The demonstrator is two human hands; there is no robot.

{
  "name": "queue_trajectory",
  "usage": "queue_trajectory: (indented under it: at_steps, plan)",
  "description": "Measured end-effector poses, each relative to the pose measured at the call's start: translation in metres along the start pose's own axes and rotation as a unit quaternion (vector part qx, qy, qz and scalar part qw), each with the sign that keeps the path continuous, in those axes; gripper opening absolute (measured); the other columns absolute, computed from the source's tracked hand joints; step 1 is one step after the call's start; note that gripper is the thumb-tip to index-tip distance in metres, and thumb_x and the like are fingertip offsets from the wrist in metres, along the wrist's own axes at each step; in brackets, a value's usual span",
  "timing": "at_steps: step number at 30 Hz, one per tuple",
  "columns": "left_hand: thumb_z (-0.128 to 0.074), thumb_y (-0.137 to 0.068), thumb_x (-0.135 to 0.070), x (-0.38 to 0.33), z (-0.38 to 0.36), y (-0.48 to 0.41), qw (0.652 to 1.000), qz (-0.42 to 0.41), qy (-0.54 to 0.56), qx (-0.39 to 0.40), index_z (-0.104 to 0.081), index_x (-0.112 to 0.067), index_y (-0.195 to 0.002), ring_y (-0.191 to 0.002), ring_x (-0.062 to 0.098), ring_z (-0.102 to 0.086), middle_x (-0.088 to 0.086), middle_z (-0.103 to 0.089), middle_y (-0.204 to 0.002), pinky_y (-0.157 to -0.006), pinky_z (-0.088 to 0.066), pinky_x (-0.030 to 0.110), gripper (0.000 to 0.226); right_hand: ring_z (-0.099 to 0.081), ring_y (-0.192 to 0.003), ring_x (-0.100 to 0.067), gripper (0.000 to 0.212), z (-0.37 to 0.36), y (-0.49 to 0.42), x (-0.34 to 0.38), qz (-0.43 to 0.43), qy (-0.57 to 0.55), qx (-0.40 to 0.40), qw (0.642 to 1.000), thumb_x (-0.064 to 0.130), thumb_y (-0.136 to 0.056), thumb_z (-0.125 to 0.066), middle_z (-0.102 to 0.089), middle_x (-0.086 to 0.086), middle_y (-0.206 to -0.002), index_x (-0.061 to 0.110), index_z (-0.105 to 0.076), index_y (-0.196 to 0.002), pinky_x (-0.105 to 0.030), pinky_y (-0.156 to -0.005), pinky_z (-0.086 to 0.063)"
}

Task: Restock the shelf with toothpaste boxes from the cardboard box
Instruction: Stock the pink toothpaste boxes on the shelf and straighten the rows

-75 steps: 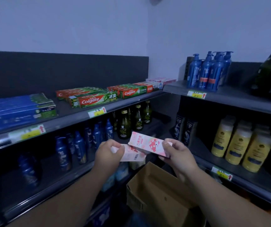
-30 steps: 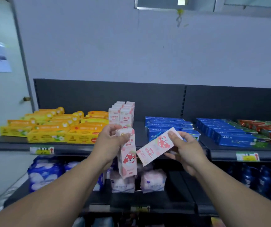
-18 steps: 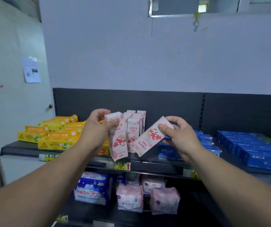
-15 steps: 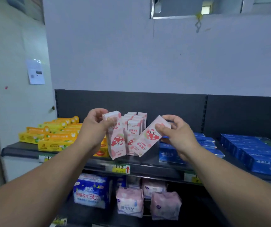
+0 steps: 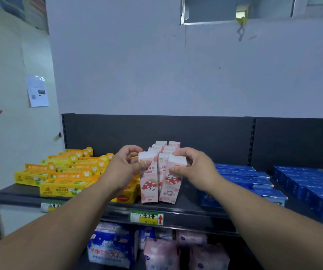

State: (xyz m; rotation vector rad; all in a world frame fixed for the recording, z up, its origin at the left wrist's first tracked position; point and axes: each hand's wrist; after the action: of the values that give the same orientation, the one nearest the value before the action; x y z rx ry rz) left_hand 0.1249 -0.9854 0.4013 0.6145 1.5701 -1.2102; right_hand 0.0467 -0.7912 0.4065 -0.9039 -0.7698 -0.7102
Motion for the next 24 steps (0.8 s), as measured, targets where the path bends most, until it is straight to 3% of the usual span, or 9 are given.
queue_trajectory:
  at_steps: [3, 7, 11, 15, 18, 21, 24]
  plan:
    - [-0.069, -0.084, 0.000, 0.005, 0.009, -0.007, 0.999, -0.005, -0.044, 0.031, -0.055, -0.014, -0.106, -0.085, 0.014, -0.070, 0.005, -0.069, -0.105, -0.061, -0.056, 0.026, 0.029, -0.069, -0.085, -0.008, 0.040, -0.006, 0.000, 0.001, -0.025, 0.024, 0.008, 0.999, 0.014, -0.077, -0.082, -0.070, 0.006, -0.102, 0.027, -0.063, -0.110, -0.023, -0.073, -0.059]
    - [-0.067, -0.085, -0.001, 0.010, 0.021, -0.012, 0.996, -0.001, -0.066, 0.053, -0.055, -0.014, -0.106, -0.084, 0.012, -0.070, -0.001, -0.065, -0.109, -0.060, -0.056, 0.026, 0.027, -0.065, -0.083, 0.002, 0.042, -0.014, 0.004, 0.001, -0.048, 0.004, -0.007, 0.999, 0.009, -0.083, -0.075, -0.068, 0.008, -0.102, 0.022, -0.061, -0.121, -0.007, -0.059, -0.048]
    - [-0.067, -0.088, -0.007, 0.015, 0.031, -0.017, 0.993, -0.004, -0.096, 0.072, -0.056, -0.019, -0.106, -0.093, 0.011, -0.068, -0.009, -0.060, -0.114, -0.074, -0.058, 0.032, 0.024, -0.063, -0.096, 0.000, 0.042, -0.024, 0.008, 0.000, -0.063, 0.006, -0.026, 0.998, 0.007, -0.088, -0.068, -0.065, 0.006, -0.117, 0.025, -0.059, -0.125, -0.009, -0.061, -0.051]
    - [-0.062, -0.092, -0.014, 0.016, 0.032, -0.021, 0.990, -0.008, -0.114, 0.089, -0.056, -0.025, -0.108, -0.100, 0.010, -0.065, -0.016, -0.057, -0.114, -0.076, -0.058, 0.030, 0.021, -0.063, -0.088, 0.001, 0.043, -0.028, 0.010, -0.001, -0.069, 0.017, -0.046, 0.996, 0.007, -0.092, -0.063, -0.064, 0.011, -0.109, 0.029, -0.057, -0.129, -0.009, -0.058, -0.050]
    - [-0.056, -0.096, -0.016, 0.020, 0.031, -0.020, 0.983, -0.025, -0.161, 0.083, -0.055, -0.027, -0.112, -0.106, 0.007, -0.061, -0.015, -0.060, -0.113, -0.077, -0.055, 0.025, 0.019, -0.064, -0.090, -0.003, 0.044, -0.033, 0.013, -0.004, -0.075, 0.032, -0.055, 0.995, 0.008, -0.093, -0.061, -0.063, 0.013, -0.106, 0.031, -0.056, -0.129, -0.013, -0.063, -0.053]
    - [-0.056, -0.096, -0.019, 0.026, 0.029, -0.020, 0.954, -0.082, -0.280, 0.068, -0.053, -0.028, -0.118, -0.117, 0.008, -0.050, -0.012, -0.053, -0.125, -0.088, -0.047, 0.024, 0.024, -0.063, -0.088, -0.002, 0.045, -0.037, 0.016, -0.004, -0.076, 0.057, -0.056, 0.994, 0.009, -0.094, -0.060, -0.060, 0.012, -0.103, 0.033, -0.049, -0.130, -0.011, -0.056, -0.050]
    - [-0.055, -0.096, -0.020, 0.028, 0.027, -0.021, 0.938, -0.105, -0.324, 0.061, -0.051, -0.030, -0.120, -0.109, 0.013, -0.053, -0.004, -0.046, -0.128, -0.086, -0.048, 0.025, 0.026, -0.067, -0.087, -0.009, 0.051, -0.043, 0.017, -0.005, -0.082, 0.083, -0.048, 0.992, 0.010, -0.094, -0.059, -0.060, 0.010, -0.105, 0.038, -0.041, -0.133, -0.021, -0.064, -0.058]
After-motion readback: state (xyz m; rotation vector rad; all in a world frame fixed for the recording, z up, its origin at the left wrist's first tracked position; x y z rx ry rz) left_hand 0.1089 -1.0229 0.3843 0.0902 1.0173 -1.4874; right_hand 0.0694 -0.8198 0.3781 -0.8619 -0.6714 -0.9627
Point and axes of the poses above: each hand's wrist, its own y-axis away from the middle knuckle, its own z-axis out of the back of the hand, x = y × z
